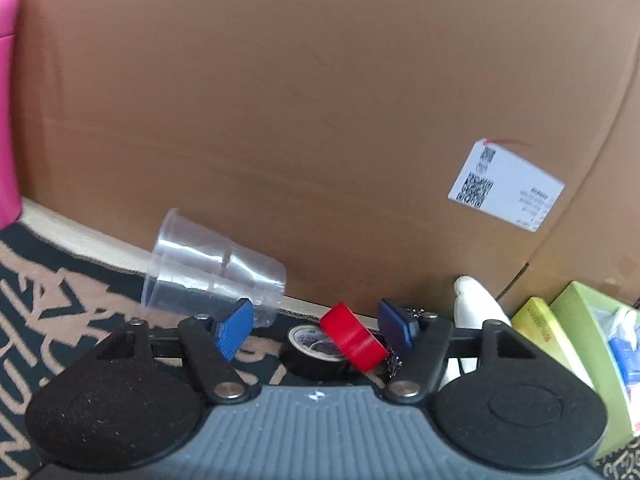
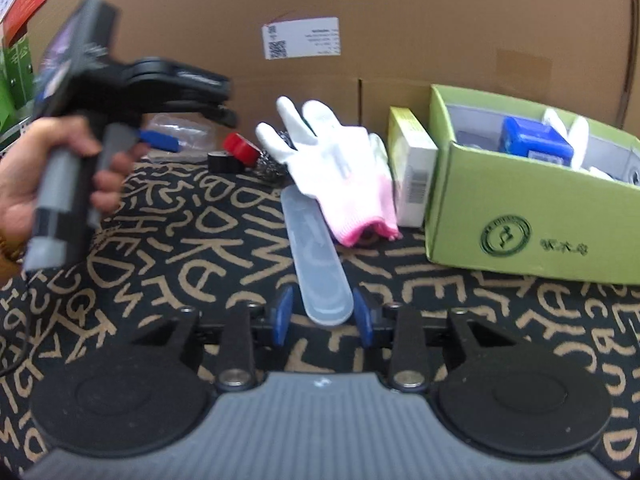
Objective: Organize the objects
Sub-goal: 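Grasp the red tape roll with the left tool while the right tool grasps the clear plastic tube, then carry the red tape and clear tube into the shoebox and release both tools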
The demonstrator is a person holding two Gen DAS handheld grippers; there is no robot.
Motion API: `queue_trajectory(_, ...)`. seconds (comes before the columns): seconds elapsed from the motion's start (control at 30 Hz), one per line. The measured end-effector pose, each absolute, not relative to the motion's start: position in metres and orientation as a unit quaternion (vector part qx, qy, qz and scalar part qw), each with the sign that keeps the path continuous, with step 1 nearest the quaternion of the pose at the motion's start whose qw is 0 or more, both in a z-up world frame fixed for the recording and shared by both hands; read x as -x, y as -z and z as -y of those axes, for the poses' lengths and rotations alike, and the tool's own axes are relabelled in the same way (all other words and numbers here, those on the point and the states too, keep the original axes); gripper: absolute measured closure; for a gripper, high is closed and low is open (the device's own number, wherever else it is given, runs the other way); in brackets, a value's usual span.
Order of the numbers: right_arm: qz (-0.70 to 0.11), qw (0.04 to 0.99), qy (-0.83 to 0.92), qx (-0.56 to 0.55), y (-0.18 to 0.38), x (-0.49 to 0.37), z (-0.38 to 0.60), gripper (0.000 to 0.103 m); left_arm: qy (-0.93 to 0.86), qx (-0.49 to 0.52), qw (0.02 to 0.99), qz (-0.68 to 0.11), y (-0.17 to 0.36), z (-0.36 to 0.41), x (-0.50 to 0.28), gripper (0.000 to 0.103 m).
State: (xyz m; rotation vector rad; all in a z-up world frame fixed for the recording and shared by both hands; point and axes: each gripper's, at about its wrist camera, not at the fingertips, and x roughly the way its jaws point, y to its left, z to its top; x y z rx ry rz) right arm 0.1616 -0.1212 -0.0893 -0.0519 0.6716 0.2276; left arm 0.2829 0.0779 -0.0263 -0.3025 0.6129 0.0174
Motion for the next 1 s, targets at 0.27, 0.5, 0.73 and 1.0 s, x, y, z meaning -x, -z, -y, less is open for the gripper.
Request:
queue_trajectory(0.27, -0.326, 0.936, -0.124, 0.045, 0.094, -0.176, 0.108, 0.066, 0.011, 0.147, 0.940, -0.308, 0.025, -0.070, -0.267, 0.059)
queue_trajectory(0.5, -0.326, 0.936, -0.124, 0.036, 0.096, -0.173, 0.111, 0.066, -0.005, 0.173, 0.931, -0.322, 0.033, -0.070, -0.279, 0.045)
queue_trajectory(0.73, -0.327, 0.935, -0.130, 0.030, 0.093, -0.166, 0.117, 0.076, 0.023, 0.174, 0.933, -0.315, 0.025, -0.079, -0.251, 0.091)
queue_trajectory(1.0, -0.344, 0.925, -0.160, 0.037, 0.084, -0.109, 0.131, 0.076, 0.094, 0.189, 0.907, -0.365, 0.035, -0.089, -0.173, 0.094)
